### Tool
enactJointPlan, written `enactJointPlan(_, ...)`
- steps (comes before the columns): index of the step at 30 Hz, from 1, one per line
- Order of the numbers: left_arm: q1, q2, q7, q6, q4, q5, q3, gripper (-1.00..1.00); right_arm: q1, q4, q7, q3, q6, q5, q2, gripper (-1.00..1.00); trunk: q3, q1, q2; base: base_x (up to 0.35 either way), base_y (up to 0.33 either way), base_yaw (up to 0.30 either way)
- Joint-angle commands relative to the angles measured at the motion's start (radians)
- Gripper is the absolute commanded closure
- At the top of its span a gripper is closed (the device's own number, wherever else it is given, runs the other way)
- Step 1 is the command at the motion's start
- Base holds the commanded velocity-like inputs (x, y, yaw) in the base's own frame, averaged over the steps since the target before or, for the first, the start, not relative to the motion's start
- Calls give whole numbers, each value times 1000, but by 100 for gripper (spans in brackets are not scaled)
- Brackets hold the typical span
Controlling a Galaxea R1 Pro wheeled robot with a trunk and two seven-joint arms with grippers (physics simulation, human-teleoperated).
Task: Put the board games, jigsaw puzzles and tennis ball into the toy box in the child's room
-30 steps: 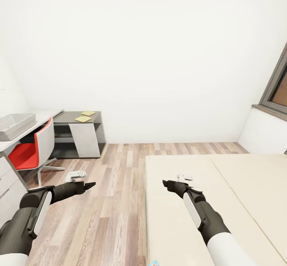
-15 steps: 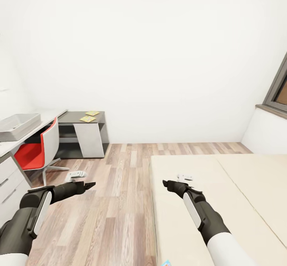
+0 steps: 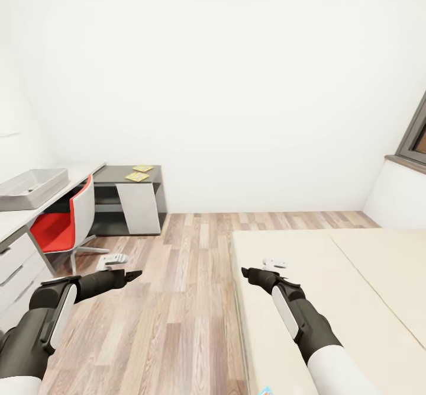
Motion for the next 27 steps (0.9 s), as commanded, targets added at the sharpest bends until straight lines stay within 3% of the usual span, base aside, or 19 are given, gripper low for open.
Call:
enactJointPlan(1, -1, 0, -2, 8, 0, 3, 1, -100, -1, -1, -2, 0, 5, -5, 0, -100, -2, 1, -2, 0, 197, 0)
enactJointPlan(27, -1, 0, -2, 8, 0, 2, 1, -100, -1, -1, -2, -1, 5, -4, 0, -100, -2, 1, -2, 0, 197, 0)
